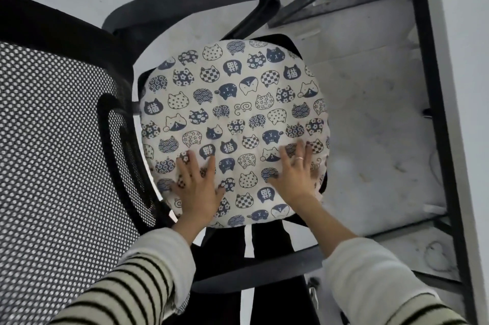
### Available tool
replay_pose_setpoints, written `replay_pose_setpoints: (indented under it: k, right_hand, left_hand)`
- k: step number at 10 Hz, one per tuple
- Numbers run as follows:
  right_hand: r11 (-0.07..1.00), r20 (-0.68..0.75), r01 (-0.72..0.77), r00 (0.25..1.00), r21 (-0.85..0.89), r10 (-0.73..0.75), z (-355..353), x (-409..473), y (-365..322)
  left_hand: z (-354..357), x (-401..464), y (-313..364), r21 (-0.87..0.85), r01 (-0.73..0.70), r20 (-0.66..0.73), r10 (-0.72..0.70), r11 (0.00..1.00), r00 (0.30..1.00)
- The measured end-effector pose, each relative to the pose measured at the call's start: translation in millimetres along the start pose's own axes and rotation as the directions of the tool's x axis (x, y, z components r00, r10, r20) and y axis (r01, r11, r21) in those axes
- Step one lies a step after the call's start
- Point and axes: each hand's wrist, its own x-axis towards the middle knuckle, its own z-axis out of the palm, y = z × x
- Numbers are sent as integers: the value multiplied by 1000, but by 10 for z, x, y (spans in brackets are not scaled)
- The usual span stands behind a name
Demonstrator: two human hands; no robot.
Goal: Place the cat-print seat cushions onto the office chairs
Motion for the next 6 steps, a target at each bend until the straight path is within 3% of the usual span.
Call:
replay_pose_setpoints:
  k: [2, 3, 4, 5, 6]
  right_hand:
    - [995, 141, 97, 985, 38, -101, 33, -292, 94]
    - [985, 191, 110, 972, 130, -133, -157, -447, 165]
    - [941, 212, 0, 974, 339, -76, -450, -672, 215]
    - [856, 150, -4, 985, 518, -86, -765, -938, 334]
    - [782, 26, 84, 992, 618, -127, -1052, -1298, 563]
  left_hand:
    - [-164, -91, 67, 33, -60, 168, 53, 998, 984]
    - [-378, -85, 37, -7, -104, 256, 102, 995, 961]
    - [-664, -204, 172, -46, -143, 269, 150, 989, 951]
    - [-892, -438, 486, -35, -239, 219, 241, 970, 946]
    - [-994, -737, 906, -58, -344, 144, 349, 937, 926]
